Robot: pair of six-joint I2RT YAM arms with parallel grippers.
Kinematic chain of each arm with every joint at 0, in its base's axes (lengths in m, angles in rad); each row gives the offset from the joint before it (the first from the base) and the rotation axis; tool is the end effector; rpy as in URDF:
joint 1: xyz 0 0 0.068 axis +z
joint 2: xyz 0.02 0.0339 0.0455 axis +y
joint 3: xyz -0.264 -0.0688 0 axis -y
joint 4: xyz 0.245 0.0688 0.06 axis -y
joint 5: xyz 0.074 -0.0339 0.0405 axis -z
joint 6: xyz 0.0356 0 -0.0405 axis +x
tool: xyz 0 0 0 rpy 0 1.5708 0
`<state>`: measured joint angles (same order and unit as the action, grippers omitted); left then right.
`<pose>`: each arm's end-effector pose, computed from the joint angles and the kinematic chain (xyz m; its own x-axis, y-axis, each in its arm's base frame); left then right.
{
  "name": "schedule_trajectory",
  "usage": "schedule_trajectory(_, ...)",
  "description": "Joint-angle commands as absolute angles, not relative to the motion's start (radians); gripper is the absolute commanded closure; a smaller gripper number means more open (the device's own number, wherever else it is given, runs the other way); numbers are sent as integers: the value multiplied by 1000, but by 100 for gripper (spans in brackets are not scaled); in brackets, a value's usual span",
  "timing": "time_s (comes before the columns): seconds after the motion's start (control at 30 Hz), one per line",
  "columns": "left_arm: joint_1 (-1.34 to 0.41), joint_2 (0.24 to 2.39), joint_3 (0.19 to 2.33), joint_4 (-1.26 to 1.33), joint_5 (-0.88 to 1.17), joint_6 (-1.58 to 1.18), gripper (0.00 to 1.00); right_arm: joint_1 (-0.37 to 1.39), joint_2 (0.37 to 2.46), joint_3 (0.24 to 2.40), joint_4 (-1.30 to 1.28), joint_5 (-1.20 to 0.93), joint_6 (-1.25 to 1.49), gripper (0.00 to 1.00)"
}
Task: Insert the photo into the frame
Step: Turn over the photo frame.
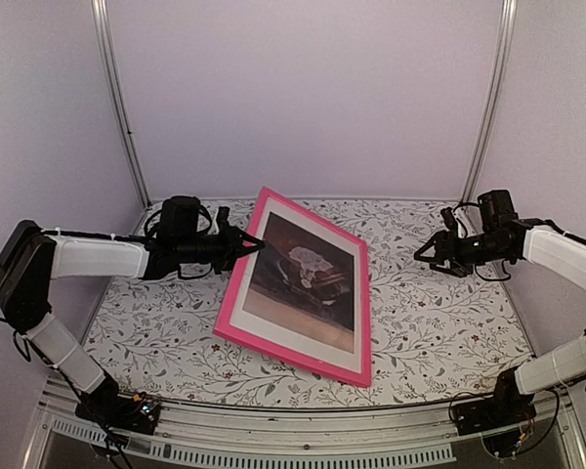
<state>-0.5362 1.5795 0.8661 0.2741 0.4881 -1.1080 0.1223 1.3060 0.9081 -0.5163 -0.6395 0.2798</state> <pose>0.2857 -0.1892 0.2177 -0.8935 -0.3884 -0.2256 0.0372 0.4366 -0.8989 0.2581 0.0531 0.2474 -0.8825 0.1148 -0.4561 -0.2245 0.7494 0.6229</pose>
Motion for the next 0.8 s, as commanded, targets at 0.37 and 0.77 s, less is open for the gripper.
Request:
schedule_trajectory(0.37,-545,1552,797,235,368,-865,28,120,1324,842,-433,-652,294,27)
schedule_trajectory(0.77,-541,1625,678,281,328,-800,23,136,1328,810,-412,-617,291,26)
